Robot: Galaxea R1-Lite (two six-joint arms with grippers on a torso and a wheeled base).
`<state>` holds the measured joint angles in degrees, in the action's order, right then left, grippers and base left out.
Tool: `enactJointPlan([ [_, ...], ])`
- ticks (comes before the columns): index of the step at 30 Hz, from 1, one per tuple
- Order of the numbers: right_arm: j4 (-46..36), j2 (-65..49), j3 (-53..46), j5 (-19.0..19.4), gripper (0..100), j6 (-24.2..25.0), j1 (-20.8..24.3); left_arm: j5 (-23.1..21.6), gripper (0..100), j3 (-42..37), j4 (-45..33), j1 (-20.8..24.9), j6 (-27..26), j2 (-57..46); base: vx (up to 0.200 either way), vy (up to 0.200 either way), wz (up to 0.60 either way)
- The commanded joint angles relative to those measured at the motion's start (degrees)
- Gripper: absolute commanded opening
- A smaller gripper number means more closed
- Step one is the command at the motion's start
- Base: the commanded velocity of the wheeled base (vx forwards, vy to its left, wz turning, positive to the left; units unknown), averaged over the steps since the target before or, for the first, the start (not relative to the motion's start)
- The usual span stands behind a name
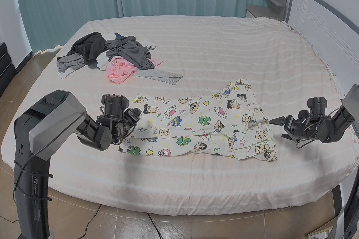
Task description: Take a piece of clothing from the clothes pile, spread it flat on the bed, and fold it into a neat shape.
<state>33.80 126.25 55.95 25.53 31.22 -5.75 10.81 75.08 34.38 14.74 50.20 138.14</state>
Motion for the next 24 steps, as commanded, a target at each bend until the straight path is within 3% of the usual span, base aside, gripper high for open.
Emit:
enactJointPlan([
  [1,0.2,-5.5,-4.0,0.0,100,-1.6,-0.8,-0.5,100,-0.9,-0.5,-0.2,0.0,-2.8,0.0,0.0,0.0],
  [5,0.3,-10.1,-7.8,0.4,100,-1.8,-1.0,-2.6,100,-4.2,-1.6,-1.4,0.0,-6.8,0.0,0.0,0.0],
  [10,0.4,-18.0,-16.0,0.6,100,3.4,3.7,-8.9,100,-20.0,-1.3,-2.2,0.9,-18.7,0.0,0.0,0.0],
  [13,-0.1,-21.4,-18.1,0.5,100,8.8,6.8,-13.9,100,-29.6,-0.5,-2.1,4.2,-26.0,0.0,0.0,0.0],
  [14,-0.2,-22.1,-18.9,0.2,100,11.1,8.8,-17.2,100,-34.6,0.5,-2.1,7.7,-29.7,0.0,0.0,0.0],
  [16,-0.1,-21.7,-19.6,-1.0,100,12.0,11.2,-19.7,100,-38.6,1.7,-2.1,10.6,-32.3,0.0,0.0,0.0],
  [20,0.2,-16.1,-19.0,-12.4,100,13.3,18.5,-22.9,100,-52.0,11.4,-2.0,13.8,-35.3,0.0,0.0,0.0],
  [22,0.4,-15.2,-19.0,-14.2,100,13.5,19.6,-22.9,100,-54.0,14.1,-1.9,14.0,-35.1,0.0,0.0,0.0],
  [23,0.4,-13.7,-18.8,-17.4,100,14.4,22.4,-23.1,100,-59.4,23.0,-1.8,15.5,-34.1,0.0,0.0,0.0],
  [24,0.3,-13.6,-18.8,-17.6,100,14.6,22.9,-23.2,100,-60.3,24.9,-1.8,15.8,-33.5,0.0,0.0,0.0],
])
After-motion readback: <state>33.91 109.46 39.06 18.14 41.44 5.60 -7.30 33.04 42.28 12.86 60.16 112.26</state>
